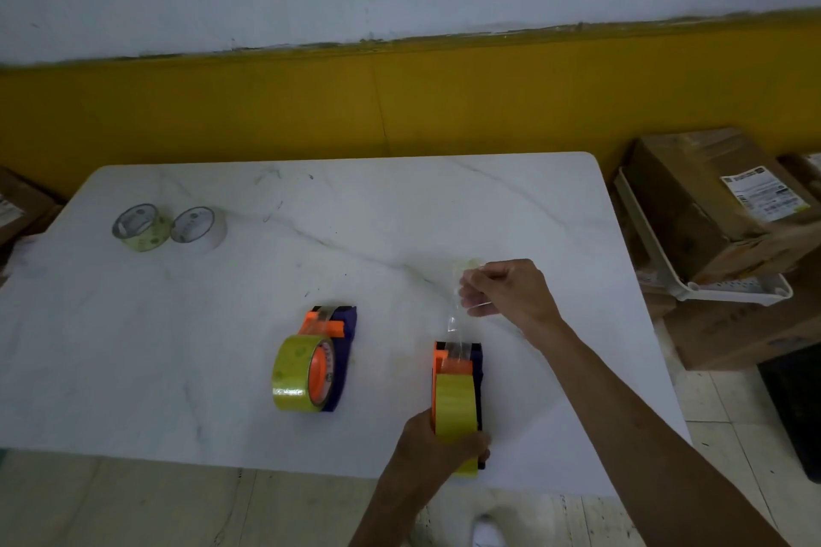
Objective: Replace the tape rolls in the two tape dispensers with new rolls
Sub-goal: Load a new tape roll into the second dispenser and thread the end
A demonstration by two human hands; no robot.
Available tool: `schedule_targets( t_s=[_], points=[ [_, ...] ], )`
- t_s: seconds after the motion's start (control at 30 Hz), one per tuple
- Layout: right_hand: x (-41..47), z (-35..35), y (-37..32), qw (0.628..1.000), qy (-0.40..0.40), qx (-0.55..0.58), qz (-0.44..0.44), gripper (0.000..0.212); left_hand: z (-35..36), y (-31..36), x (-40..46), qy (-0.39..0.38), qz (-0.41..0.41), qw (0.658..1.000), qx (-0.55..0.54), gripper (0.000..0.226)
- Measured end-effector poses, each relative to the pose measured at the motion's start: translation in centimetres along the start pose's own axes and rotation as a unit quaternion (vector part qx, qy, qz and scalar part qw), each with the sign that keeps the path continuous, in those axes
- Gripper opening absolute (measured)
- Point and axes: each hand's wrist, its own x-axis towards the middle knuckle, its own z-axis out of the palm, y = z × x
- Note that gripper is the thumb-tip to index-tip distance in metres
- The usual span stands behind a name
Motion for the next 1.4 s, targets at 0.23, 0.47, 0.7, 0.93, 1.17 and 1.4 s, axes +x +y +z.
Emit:
schedule_targets(
  t_s=[0.23,0.47,0.7,0.93,1.17,1.4],
  points=[
    [1.9,-0.7,-0.1,0.998,0.032,0.058,0.010,0.018,-0.2,0.8,-0.2,0.003,-0.006,1.000,-0.013,0.028],
    [4.5,-1.3,0.5,0.999,0.036,0.030,0.018,0.019,-1.1,-1.2,-1.8,-0.031,0.067,0.997,0.033,0.034],
    [3.1,-1.6,6.1,0.988,-0.018,0.047,0.144,0.022,-1.9,0.6,-3.8,-0.032,0.124,0.992,-0.002,0.078],
    [-4.4,0.3,7.3,0.957,-0.223,0.148,0.109,0.065,-1.7,2.8,-5.2,-0.062,0.196,0.978,-0.046,0.038],
    [-7.9,1.3,8.8,0.949,-0.098,0.245,0.172,0.034,-0.2,3.5,-4.2,-0.010,0.202,0.979,-0.033,0.026],
    [-8.4,2.7,10.2,0.992,0.015,0.057,0.114,0.033,0.5,3.5,-0.3,0.059,0.172,0.983,-0.013,0.015]
  ],
)
